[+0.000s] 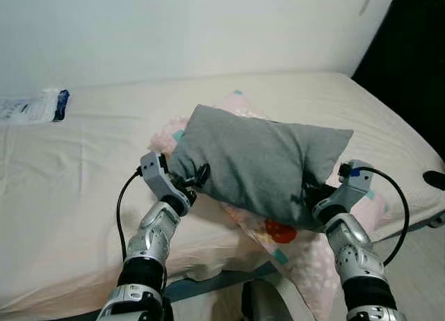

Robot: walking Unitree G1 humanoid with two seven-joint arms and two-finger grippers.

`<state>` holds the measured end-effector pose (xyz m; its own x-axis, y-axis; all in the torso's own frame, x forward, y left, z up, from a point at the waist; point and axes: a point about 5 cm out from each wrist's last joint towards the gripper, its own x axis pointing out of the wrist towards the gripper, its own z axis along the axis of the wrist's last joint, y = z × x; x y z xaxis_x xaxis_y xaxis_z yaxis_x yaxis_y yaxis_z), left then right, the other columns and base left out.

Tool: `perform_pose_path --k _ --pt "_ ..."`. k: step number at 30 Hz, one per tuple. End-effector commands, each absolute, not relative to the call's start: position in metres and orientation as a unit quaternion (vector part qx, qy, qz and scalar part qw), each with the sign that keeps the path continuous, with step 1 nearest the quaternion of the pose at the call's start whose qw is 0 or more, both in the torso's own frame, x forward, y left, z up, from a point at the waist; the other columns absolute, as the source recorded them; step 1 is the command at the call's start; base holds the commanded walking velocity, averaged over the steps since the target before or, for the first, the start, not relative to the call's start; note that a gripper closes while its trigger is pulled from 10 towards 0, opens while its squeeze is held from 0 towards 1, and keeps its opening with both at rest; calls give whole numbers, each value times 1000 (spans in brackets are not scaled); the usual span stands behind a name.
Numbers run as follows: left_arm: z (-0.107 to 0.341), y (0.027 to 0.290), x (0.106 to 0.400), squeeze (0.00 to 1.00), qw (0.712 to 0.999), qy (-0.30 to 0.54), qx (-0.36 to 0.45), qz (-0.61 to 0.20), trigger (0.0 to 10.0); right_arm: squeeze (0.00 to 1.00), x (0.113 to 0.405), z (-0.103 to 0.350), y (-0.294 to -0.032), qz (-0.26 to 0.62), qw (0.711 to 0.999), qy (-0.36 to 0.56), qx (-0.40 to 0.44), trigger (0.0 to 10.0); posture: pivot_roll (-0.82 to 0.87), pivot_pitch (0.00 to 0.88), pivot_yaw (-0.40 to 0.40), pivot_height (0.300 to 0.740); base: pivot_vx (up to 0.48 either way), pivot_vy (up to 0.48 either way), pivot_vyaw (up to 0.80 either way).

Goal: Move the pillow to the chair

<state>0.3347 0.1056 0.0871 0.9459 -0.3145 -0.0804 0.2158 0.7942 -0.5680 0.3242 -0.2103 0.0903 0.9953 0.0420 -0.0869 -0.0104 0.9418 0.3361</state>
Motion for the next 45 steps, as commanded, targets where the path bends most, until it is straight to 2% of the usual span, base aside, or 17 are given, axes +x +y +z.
perform_pose_path --k 1,15,23,25,30,34,39,45 --pt "96 100 336 706 950 70 -262 -154 0 0 331 97 -196 36 987 32 153 0 -53 24 -77 629 0 0 0" --pt "88 100 326 706 959 100 -241 -114 0 0 338 95 -185 42 989 19 138 0 -32 13 -78 629 0 0 0" --pt "111 102 327 698 964 24 -226 -137 0 0 340 108 -176 60 997 -25 31 0 -34 2 -72 629 0 0 0" --pt "111 102 327 698 964 24 -226 -137 0 0 340 108 -176 60 997 -25 31 0 -34 2 -72 629 0 0 0" --pt "127 116 324 698 972 -46 -202 -112 0 0 341 116 -173 63 996 -64 -24 0 -33 0 -76 629 0 0 0" --pt "121 123 321 690 977 -35 -189 -92 0 0 340 116 -172 67 995 -67 -31 0 -28 0 -81 629 0 0 0" --pt "112 119 320 690 976 -1 -197 -91 0 0 340 114 -170 68 995 -66 -34 0 -31 0 -82 629 0 0 0" --pt "121 117 322 678 978 -33 -180 -98 0 0 340 115 -169 71 994 -71 -43 0 -34 0 -80 629 0 0 0"
